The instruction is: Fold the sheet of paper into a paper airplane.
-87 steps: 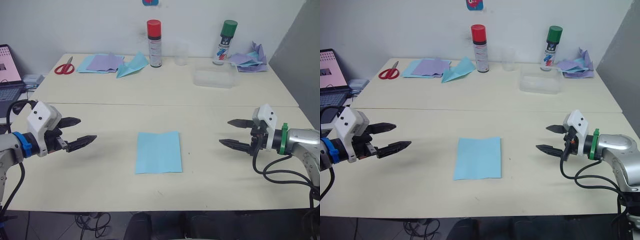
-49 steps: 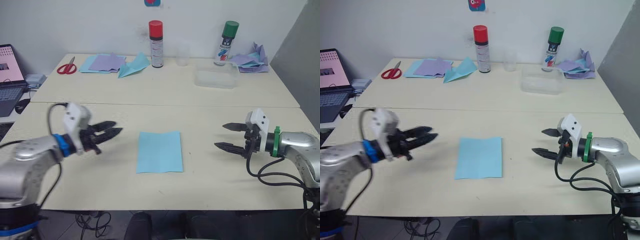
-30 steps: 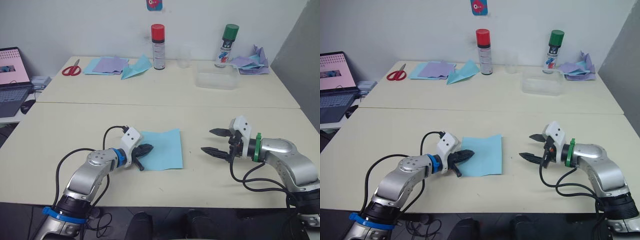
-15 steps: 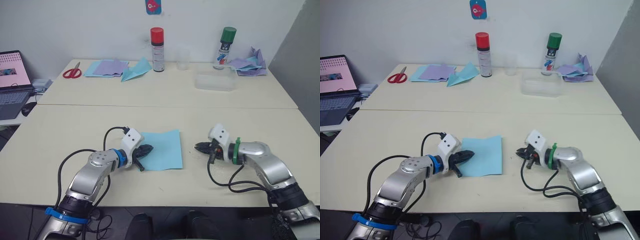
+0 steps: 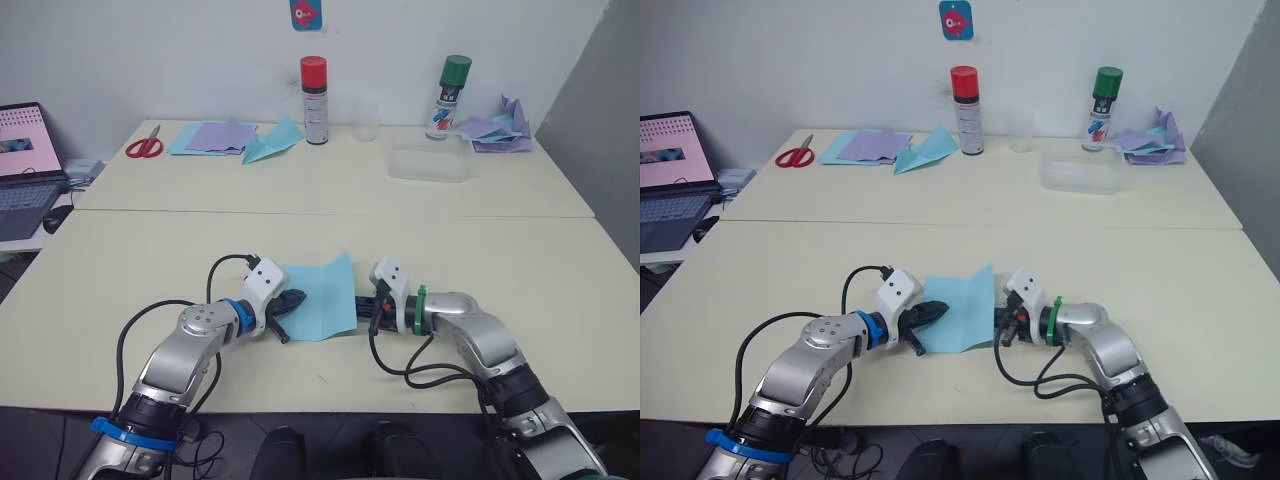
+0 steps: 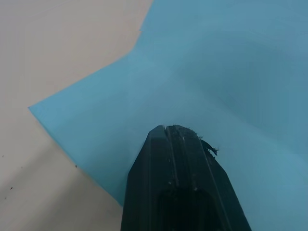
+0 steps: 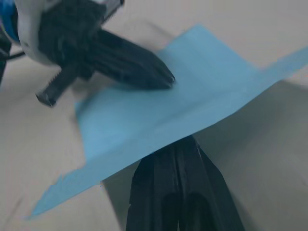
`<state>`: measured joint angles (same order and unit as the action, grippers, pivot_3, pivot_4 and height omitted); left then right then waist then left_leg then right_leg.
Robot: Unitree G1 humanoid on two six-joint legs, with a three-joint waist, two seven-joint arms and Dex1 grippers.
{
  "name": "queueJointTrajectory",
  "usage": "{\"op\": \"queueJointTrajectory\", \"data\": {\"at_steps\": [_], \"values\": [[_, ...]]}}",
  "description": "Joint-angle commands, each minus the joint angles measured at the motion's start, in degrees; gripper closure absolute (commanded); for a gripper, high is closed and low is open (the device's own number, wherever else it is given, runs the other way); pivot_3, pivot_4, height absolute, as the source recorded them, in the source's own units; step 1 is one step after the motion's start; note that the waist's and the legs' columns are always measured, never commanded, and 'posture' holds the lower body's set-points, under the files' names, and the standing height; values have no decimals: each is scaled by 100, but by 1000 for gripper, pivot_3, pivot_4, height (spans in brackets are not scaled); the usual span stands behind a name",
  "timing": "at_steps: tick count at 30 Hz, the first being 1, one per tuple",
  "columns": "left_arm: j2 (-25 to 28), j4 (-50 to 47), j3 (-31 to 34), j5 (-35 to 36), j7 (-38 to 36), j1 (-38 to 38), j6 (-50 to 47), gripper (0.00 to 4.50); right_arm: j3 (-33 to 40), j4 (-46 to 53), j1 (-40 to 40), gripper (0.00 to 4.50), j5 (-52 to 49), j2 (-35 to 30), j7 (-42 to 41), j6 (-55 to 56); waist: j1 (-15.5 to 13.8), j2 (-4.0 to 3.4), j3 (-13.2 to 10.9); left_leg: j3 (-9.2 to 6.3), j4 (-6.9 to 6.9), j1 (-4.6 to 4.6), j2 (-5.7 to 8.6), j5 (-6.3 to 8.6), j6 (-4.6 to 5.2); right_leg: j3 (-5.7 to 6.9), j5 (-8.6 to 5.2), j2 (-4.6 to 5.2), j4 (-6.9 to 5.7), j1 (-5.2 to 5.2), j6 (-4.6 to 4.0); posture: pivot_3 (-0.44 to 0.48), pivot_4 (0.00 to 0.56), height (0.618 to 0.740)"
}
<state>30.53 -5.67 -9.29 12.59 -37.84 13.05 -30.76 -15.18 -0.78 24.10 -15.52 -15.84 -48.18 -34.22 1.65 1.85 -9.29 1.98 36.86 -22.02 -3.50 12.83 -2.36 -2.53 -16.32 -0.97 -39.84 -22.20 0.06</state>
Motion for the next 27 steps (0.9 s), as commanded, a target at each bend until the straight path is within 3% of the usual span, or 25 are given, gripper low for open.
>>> {"op": "queueJointTrajectory", "data": {"at_steps": [1,10,27], "values": [[-25,211,-174,-242,127,-205,-198,4500,227,154,169,4480,-289,143,52,-105,0,0,0,0,0,-1,0,0,0,0,0,0,3,0,0,0,150,740],[4,117,-113,-205,174,-319,-325,4500,-125,-540,476,4480,25,714,235,320,2,-3,0,-2,-14,-2,-2,0,0,3,-4,0,16,-5,-7,0,150,740],[294,-335,184,-129,158,-711,-787,4500,-689,-1720,663,4480,992,892,385,1288,64,-6,5,4,-91,-2,-10,0,0,3,-3,-3,82,-8,-4,0,150,740]]}}
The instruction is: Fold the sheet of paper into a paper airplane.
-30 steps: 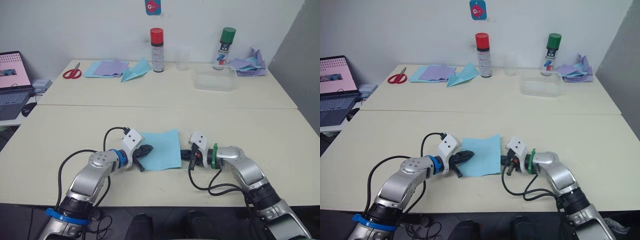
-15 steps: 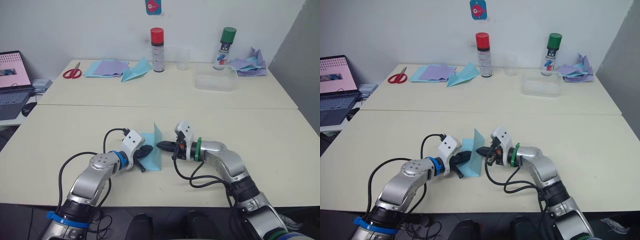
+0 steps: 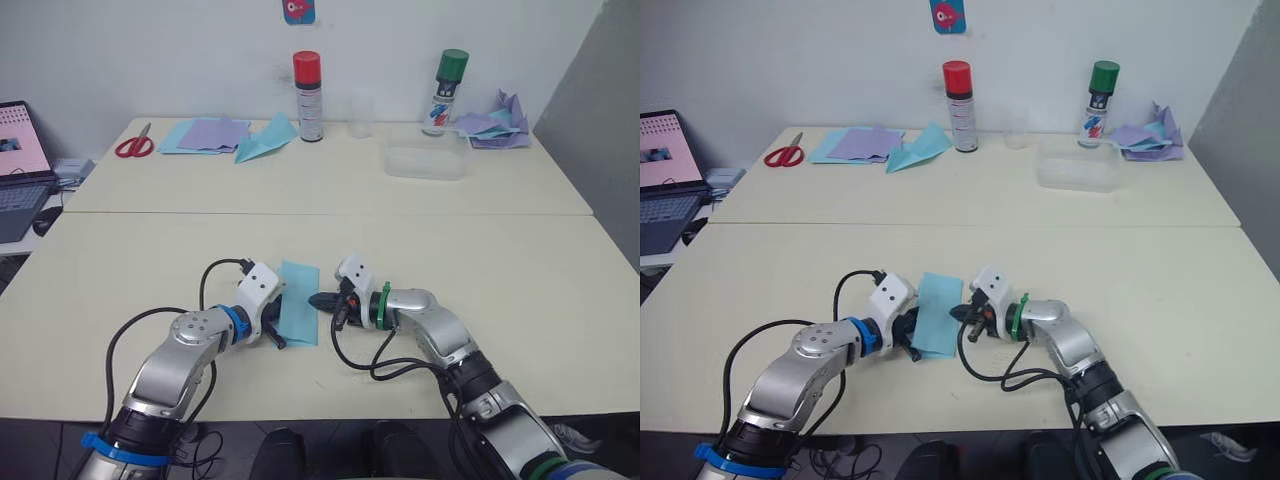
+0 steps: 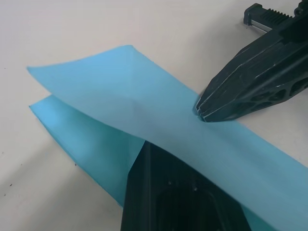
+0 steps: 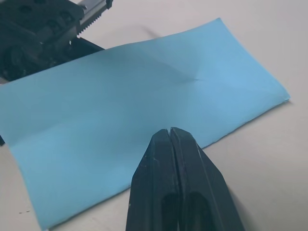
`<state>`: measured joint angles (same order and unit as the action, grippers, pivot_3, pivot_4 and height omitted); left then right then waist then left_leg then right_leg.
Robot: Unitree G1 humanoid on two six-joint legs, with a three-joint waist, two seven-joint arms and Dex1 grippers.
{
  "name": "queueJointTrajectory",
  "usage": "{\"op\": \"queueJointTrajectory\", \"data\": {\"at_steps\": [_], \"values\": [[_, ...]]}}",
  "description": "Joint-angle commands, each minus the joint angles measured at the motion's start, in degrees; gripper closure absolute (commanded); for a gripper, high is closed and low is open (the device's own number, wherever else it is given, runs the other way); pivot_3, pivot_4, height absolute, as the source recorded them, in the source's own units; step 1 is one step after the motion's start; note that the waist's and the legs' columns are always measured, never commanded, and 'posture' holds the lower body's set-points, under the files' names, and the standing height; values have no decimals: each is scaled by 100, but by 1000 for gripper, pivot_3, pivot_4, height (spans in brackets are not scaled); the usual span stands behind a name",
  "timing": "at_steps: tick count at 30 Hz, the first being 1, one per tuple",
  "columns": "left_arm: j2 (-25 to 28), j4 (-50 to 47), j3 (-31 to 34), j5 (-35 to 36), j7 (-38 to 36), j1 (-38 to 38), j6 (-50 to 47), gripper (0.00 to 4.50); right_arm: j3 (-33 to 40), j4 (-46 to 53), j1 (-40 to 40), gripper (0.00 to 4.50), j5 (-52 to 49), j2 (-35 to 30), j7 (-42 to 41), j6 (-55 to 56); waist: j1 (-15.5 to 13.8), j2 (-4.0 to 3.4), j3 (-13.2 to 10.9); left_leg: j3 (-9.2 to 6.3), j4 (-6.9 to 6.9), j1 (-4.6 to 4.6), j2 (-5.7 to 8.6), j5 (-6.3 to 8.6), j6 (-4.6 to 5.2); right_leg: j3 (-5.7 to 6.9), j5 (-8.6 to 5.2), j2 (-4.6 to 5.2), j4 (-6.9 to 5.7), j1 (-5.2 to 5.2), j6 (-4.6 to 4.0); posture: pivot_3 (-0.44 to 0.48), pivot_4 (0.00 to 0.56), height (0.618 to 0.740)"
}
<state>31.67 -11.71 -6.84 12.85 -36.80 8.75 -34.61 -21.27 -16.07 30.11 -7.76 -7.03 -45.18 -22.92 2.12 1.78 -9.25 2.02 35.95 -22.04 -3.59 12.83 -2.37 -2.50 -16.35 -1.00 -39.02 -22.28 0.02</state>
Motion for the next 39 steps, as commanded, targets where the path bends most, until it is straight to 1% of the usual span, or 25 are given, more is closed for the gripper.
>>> {"op": "queueJointTrajectory", "data": {"at_steps": [1,5,8,13,15,18,21,24,26,30,34,39], "values": [[210,238,-40,-152,58,-298,-447,4500,-135,-247,79,4480,283,-11,61,210,37,0,1,-1,0,2,-1,0,0,1,0,0,0,2,0,0,150,740],[443,-16,193,-47,11,-446,-641,4500,-236,-309,105,4480,411,-28,-3,277,111,-1,2,0,-5,4,-2,0,0,-1,0,0,-1,2,-1,0,150,740],[702,-294,572,129,-72,-617,-715,4500,-291,-316,108,4480,447,-30,-19,282,147,-1,2,2,-13,6,-5,0,0,-2,-3,-1,0,0,-5,0,150,740],[1108,-710,1219,552,-455,-796,-504,4500,-350,-350,103,4480,517,-74,-51,335,145,-1,0,0,-25,7,-6,1,-1,3,-13,-1,0,-4,-22,0,150,740],[1129,-704,1475,671,-547,-731,-251,4500,-368,-356,96,4480,549,-98,-90,351,127,1,-6,0,-25,5,-6,1,-1,4,-14,1,2,-6,-23,0,150,740],[873,-713,1684,966,-533,-460,-170,4500,-400,-439,129,4480,631,-91,-75,424,108,4,-9,0,-24,3,-4,1,-2,5,-15,4,3,-7,-24,0,150,740],[639,-850,1381,1030,-536,-259,-177,4500,-431,-532,176,4480,705,-57,-45,472,98,9,-6,2,-21,2,-1,1,-2,4,-12,6,4,-4,-21,0,150,740],[359,-843,909,837,-374,-133,-115,4500,-430,-553,183,4480,731,-39,-4,475,111,8,-6,6,-22,3,0,1,-2,-2,-11,6,4,-4,-18,0,150,740],[241,-771,597,634,-269,-86,-88,4500,-401,-558,187,4480,733,-25,19,469,117,9,-6,5,-23,2,-2,1,-2,0,-11,4,4,-4,-18,0,150,740],[315,-516,-24,-26,-5,-190,-113,4500,-355,-409,137,4480,693,-78,-26,440,122,8,-7,-2,-25,3,-5,1,-2,3,-11,-1,2,-5,-18,0,150,740],[381,-569,-118,-109,49,-353,-326,4500,-327,-240,66,4480,643,-137,-76,447,110,8,-6,1,-24,1,-2,1,-2,2,-12,2,5,-4,-19,0,150,740],[321,-702,-167,-77,71,-626,-268,4500,-158,-10,39,4480,487,-173,-91,470,104,8,-7,6,-24,-1,0,2,-3,-1,-16,7,10,-4,-17,0,150,740]]}}
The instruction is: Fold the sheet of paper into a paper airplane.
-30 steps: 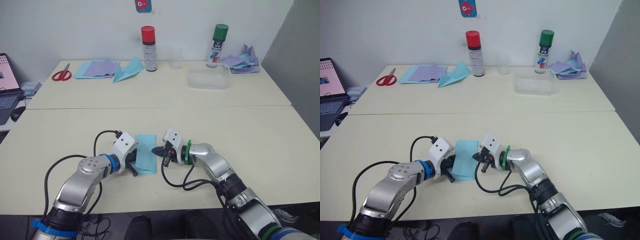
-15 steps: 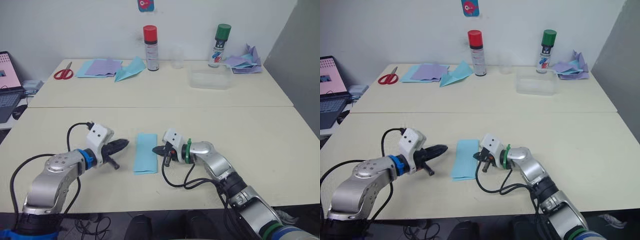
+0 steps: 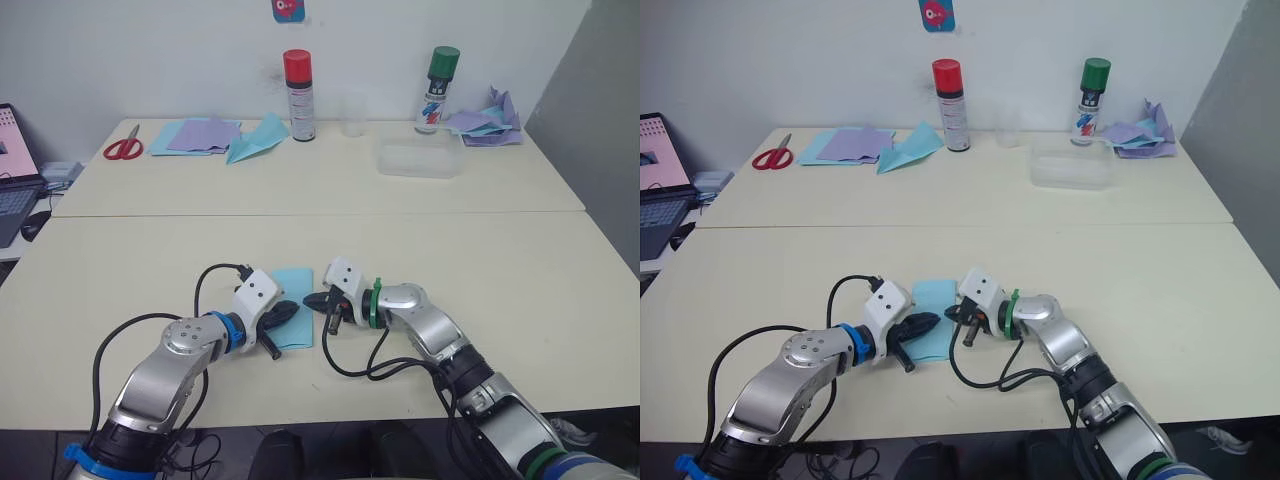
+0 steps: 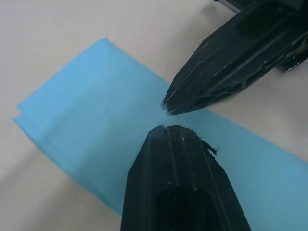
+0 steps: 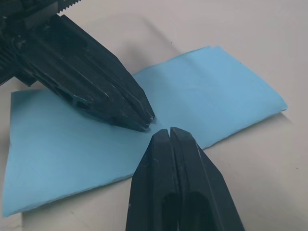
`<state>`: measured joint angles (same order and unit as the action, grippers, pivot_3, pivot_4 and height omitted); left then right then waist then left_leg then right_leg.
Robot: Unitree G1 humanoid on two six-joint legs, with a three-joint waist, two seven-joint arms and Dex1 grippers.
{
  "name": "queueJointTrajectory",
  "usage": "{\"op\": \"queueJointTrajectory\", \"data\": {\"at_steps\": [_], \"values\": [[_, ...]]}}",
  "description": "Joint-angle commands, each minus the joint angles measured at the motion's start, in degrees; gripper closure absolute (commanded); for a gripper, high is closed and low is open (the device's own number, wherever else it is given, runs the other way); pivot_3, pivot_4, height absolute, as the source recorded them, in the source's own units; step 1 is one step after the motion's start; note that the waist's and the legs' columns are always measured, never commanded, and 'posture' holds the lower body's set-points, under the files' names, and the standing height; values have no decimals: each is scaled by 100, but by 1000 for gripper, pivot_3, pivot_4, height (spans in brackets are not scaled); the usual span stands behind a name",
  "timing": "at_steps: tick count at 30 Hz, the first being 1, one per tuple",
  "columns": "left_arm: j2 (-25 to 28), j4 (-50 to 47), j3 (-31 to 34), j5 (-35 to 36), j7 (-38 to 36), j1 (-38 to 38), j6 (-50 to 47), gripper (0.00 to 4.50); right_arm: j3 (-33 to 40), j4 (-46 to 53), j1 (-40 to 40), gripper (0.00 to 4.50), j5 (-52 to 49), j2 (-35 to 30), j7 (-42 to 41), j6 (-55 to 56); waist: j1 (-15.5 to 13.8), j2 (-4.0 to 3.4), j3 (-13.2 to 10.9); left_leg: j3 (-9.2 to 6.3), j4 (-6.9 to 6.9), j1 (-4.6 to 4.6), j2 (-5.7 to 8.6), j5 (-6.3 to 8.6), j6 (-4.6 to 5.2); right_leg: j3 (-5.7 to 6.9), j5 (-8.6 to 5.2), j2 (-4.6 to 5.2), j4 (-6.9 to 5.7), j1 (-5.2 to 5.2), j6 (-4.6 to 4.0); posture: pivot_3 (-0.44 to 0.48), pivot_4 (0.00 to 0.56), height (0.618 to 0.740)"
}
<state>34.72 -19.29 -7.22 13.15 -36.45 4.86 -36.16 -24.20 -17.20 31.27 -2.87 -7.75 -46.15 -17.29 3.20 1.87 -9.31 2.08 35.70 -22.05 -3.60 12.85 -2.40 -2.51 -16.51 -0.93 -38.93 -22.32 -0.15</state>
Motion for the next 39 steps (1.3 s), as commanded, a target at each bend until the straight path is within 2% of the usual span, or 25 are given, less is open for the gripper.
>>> {"op": "queueJointTrajectory", "data": {"at_steps": [1,8,12,16,22,25,27,35,39], "values": [[-36,40,-132,-83,45,-269,-72,4500,172,178,-78,4480,-41,-119,-23,-78,-7,-1,-1,-1,0,-1,0,0,-1,0,-1,0,0,0,0,0,150,740],[-138,115,-167,-50,-43,-392,109,4500,362,864,-174,4480,-530,-344,-471,-434,-31,-2,-5,-2,0,-13,0,2,-2,2,-2,0,5,-7,0,0,150,740],[-62,254,-217,-101,-161,-377,207,4500,149,1360,-405,4480,-799,-621,-1001,-903,-41,-2,-5,-5,-1,-36,0,2,-3,7,-3,0,6,-26,2,0,150,740],[-7,363,-275,-169,-249,-343,314,4500,97,1453,-526,4480,-882,-646,-1061,-1162,-45,-3,-5,-7,0,-46,0,2,-3,9,-3,0,5,-34,2,0,150,740],[117,526,-432,-284,-453,-285,470,4500,46,464,-276,4480,-355,-412,-464,-848,-27,2,0,-6,2,-43,1,2,-3,8,-2,-1,4,-35,3,0,150,740],[270,563,-641,-411,-622,-369,495,4500,199,78,-99,4480,-326,-252,-268,-732,12,1,1,-8,-1,-1,-3,2,-2,7,1,-3,-4,-11,-3,0,150,740],[345,616,-693,-480,-690,-400,549,4500,243,-116,-5,4480,-311,-174,-209,-636,14,-4,5,-9,-5,31,-3,2,-3,4,-14,-3,-4,5,-37,0,150,740],[416,858,-667,-570,-878,-356,800,4500,375,-576,315,4480,-314,-18,-126,-233,-2,-9,12,1,-6,19,1,2,-3,0,-14,2,1,3,-36,0,150,740],[444,976,-710,-654,-974,-320,958,4500,699,-929,610,4480,-462,310,172,78,-1,-12,10,0,-16,18,0,3,-5,1,-3,2,2,0,-12,0,150,740]]}}
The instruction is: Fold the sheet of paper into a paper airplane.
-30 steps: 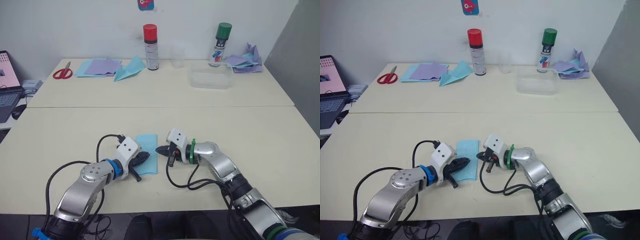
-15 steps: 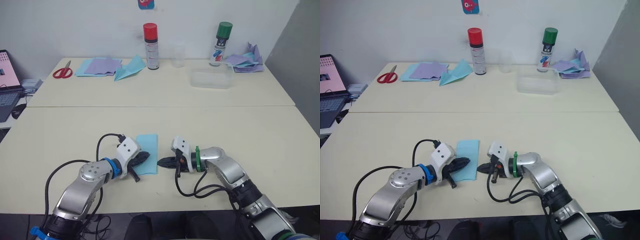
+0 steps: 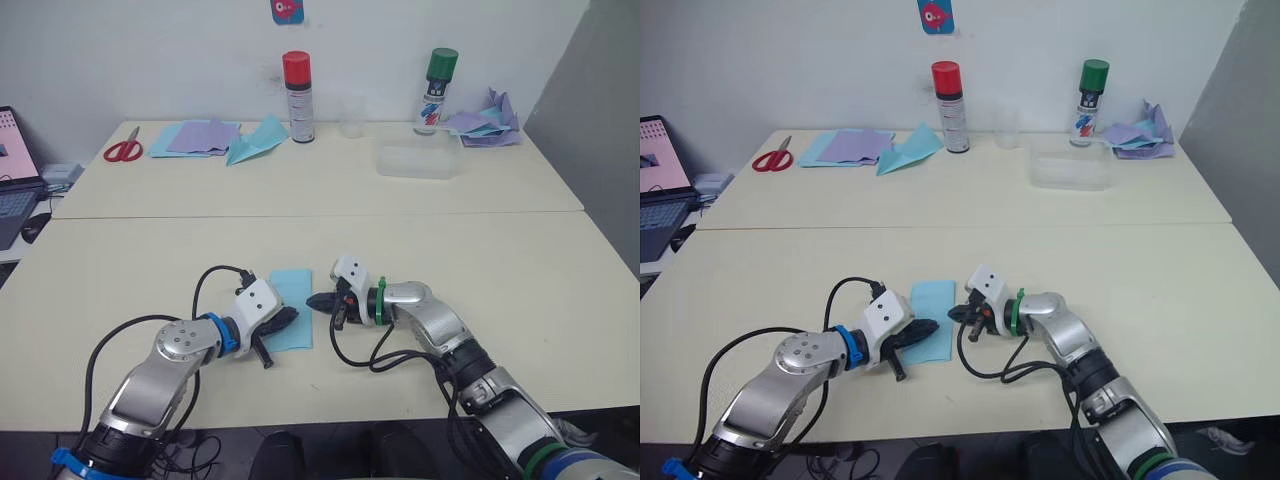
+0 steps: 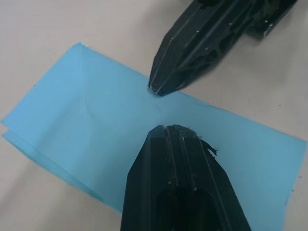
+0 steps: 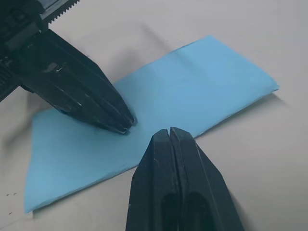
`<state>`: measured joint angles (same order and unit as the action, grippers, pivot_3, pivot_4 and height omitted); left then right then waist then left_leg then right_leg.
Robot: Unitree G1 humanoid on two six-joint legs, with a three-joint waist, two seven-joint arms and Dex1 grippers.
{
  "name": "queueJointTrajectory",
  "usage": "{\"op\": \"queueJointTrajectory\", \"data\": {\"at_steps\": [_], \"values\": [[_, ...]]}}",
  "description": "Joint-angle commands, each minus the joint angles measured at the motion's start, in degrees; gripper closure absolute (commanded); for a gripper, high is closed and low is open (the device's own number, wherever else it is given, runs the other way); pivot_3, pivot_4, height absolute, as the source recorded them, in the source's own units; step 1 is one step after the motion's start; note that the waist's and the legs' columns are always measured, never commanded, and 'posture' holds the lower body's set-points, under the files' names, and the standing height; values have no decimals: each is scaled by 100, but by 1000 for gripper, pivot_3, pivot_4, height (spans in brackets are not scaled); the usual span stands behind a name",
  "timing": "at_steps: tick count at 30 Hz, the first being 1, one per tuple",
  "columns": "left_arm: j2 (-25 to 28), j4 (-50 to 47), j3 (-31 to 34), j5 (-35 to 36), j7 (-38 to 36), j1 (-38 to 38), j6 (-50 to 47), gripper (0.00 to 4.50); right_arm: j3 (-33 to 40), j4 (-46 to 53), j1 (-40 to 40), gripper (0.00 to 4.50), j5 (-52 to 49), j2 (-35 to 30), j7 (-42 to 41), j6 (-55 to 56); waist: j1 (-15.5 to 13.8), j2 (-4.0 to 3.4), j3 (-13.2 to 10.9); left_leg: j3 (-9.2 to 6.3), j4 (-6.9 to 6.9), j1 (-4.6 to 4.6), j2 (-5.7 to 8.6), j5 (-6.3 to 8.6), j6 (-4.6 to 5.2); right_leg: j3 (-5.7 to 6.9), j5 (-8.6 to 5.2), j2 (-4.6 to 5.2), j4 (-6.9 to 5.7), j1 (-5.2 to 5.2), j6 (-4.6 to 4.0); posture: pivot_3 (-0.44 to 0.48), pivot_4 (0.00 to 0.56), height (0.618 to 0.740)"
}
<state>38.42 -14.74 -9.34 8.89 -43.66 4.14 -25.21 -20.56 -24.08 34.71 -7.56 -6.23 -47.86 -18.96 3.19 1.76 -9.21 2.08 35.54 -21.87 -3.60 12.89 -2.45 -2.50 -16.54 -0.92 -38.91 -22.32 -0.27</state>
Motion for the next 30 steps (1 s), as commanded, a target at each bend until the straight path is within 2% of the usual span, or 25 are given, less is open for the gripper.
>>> {"op": "queueJointTrajectory", "data": {"at_steps": [1,7,14,20,25,30], "values": [[79,545,-505,-249,-275,-237,-106,4500,408,-391,379,4480,16,227,433,350,0,-2,-1,-1,-4,0,0,0,0,1,0,0,0,-1,0,0,150,740],[69,661,-490,-296,-355,-204,16,4500,535,-1284,917,4480,223,417,547,861,4,-2,-2,3,-18,-2,2,0,0,0,-2,0,10,-3,2,0,150,740],[92,655,-439,-311,-379,-253,49,4500,519,-1648,965,4480,374,502,336,1051,-12,-3,-2,3,-42,1,3,0,0,1,-5,1,20,-3,3,0,150,740],[96,616,-413,-318,-356,-304,40,4500,777,-1164,838,4480,128,472,105,1130,-10,-4,-2,3,-42,2,2,0,0,2,-5,1,20,-3,3,0,150,740],[97,616,-422,-325,-360,-323,66,4500,436,-415,428,4480,-24,222,-714,492,-11,-4,0,2,-43,2,2,0,0,2,-6,1,22,-1,4,0,150,740],[89,620,-441,-336,-361,-296,72,4500,214,-390,326,4480,178,182,-776,304,-10,-7,-2,2,-44,3,1,0,0,3,-6,1,21,-3,3,0,150,740]]}}
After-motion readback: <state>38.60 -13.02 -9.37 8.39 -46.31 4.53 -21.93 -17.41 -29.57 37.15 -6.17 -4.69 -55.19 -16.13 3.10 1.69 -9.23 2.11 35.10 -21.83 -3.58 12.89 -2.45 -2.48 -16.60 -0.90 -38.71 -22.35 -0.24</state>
